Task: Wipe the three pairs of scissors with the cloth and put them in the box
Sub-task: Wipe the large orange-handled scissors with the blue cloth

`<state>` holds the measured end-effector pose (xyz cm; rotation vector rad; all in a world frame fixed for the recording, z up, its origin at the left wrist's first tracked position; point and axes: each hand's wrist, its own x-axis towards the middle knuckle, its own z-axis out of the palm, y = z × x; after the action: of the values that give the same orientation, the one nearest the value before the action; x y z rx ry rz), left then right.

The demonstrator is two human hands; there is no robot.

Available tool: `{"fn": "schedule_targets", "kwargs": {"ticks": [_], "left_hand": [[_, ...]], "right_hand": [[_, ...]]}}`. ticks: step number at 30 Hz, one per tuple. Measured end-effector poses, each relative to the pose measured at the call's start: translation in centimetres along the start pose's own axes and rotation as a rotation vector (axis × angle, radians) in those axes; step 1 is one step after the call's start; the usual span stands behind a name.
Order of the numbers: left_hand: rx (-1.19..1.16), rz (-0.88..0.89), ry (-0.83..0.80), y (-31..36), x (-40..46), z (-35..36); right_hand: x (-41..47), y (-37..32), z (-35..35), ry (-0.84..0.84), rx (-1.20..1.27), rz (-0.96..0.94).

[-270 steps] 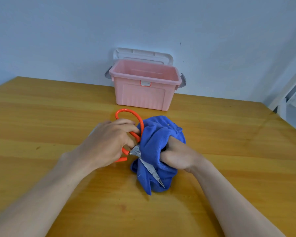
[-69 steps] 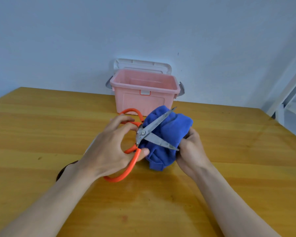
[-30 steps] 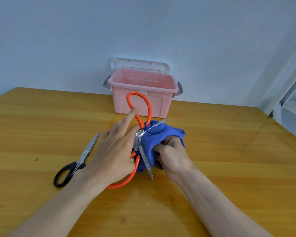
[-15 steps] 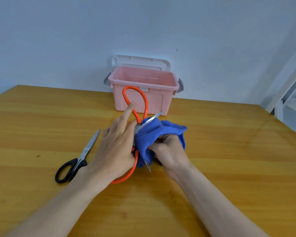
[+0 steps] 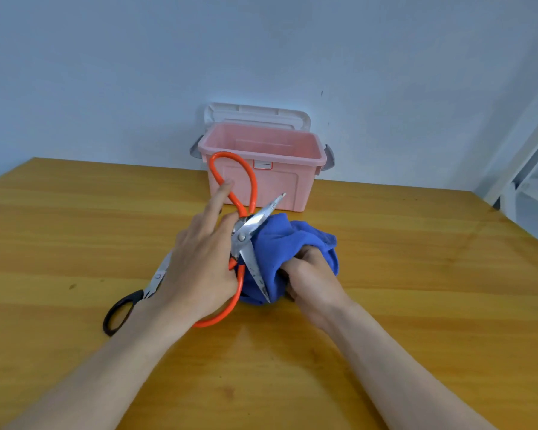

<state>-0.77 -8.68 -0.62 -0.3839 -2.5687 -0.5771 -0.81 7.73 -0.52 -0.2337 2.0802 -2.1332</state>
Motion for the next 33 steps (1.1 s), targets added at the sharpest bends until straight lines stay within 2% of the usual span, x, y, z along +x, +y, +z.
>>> {"fn": "schedule_targets", "kwargs": {"ticks": [9, 14, 18, 21, 28, 33], "left_hand": [[-0.073, 0.043, -0.002, 1.0, -0.1, -0.2], [-0.151, 0.038, -0.053, 0.7, -0.2, -0.7], [-0.119, 0.007, -0.072, 0.6, -0.2, -0.6], [-0.08, 0.02, -0.069, 0.9, -0.2, -0.3], [-0.181, 0.024, -0.04, 0.8, -0.1, 0.3], [-0.215, -0.012, -0.039, 0.3, 0.1, -0.1]], "right_hand": [[-0.2, -0.1, 0.8, -0.044, -0.107, -0.205], [-0.4, -0.2, -0.2, -0.137, -0.19, -0.185], [-0.7, -0.1, -0.5, -0.142, -0.208, -0.141], [-0.7, 0.0, -0.4, -0.121, -0.225, -0.116], [-0.5, 0.9, 1.6, 0.097, -0.171, -0.186], [-0.1, 0.5, 1.7, 0.083, -0.201, -0.181]]}}
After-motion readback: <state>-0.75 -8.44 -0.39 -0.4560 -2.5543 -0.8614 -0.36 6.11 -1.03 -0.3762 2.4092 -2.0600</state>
